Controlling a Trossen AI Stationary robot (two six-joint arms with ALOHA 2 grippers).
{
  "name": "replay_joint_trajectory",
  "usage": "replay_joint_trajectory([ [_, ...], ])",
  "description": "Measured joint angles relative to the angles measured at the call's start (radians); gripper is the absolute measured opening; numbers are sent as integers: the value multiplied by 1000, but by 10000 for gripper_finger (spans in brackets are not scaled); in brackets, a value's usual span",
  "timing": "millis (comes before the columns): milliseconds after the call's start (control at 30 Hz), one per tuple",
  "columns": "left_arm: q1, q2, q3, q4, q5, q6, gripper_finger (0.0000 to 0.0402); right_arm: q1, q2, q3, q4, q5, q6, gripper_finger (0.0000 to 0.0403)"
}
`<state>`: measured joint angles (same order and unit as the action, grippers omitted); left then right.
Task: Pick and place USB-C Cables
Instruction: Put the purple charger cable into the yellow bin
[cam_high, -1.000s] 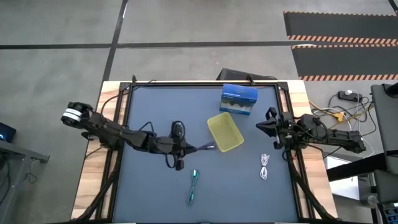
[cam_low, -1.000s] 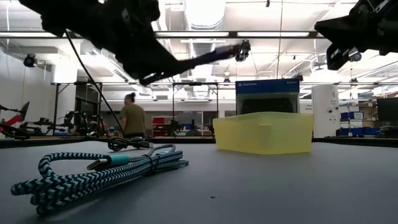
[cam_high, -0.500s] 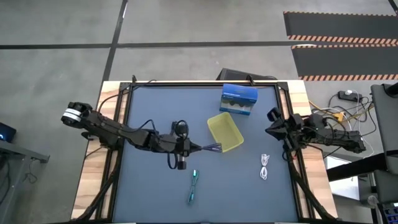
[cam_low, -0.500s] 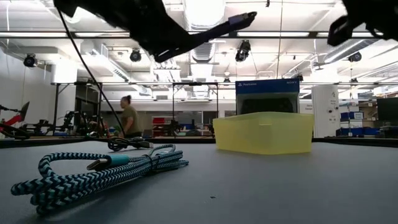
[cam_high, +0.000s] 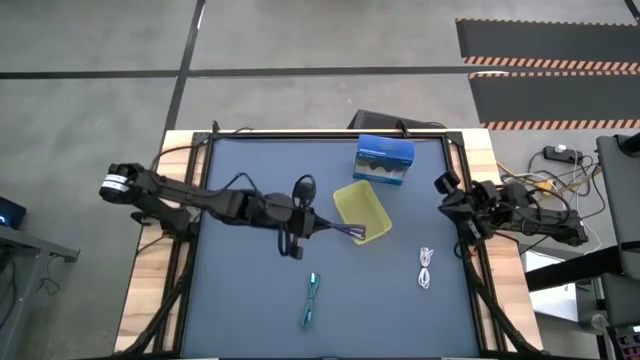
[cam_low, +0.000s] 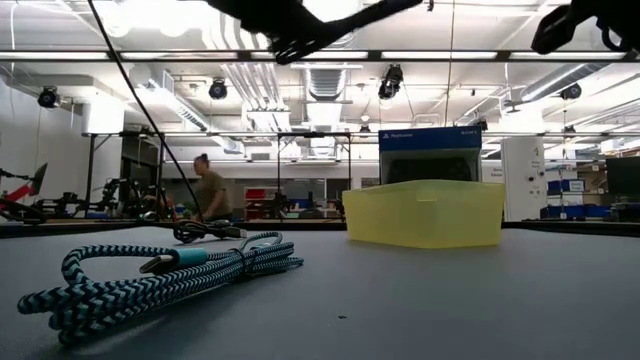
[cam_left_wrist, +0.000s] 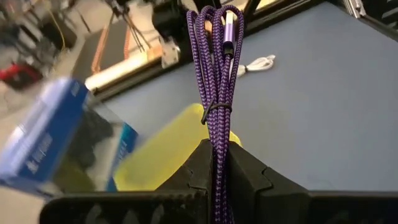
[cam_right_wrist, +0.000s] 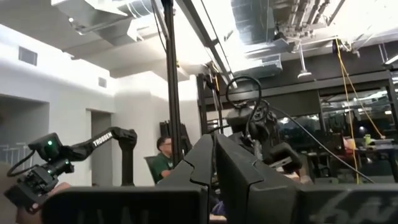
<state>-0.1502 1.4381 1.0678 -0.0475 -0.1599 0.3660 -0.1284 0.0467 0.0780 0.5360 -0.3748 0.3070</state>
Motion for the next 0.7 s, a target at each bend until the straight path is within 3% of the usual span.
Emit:
replay_joint_trajectory([
  [300, 64, 130, 145, -61, 130, 228, 12, 0, -1, 0, 25, 1, 8, 13],
  [500, 95, 264, 297, -175, 157, 392, 12, 0, -1, 0, 24, 1, 8, 13],
  [700, 158, 371, 407, -210, 279, 529, 12, 0, -1, 0, 23, 9, 8, 13],
])
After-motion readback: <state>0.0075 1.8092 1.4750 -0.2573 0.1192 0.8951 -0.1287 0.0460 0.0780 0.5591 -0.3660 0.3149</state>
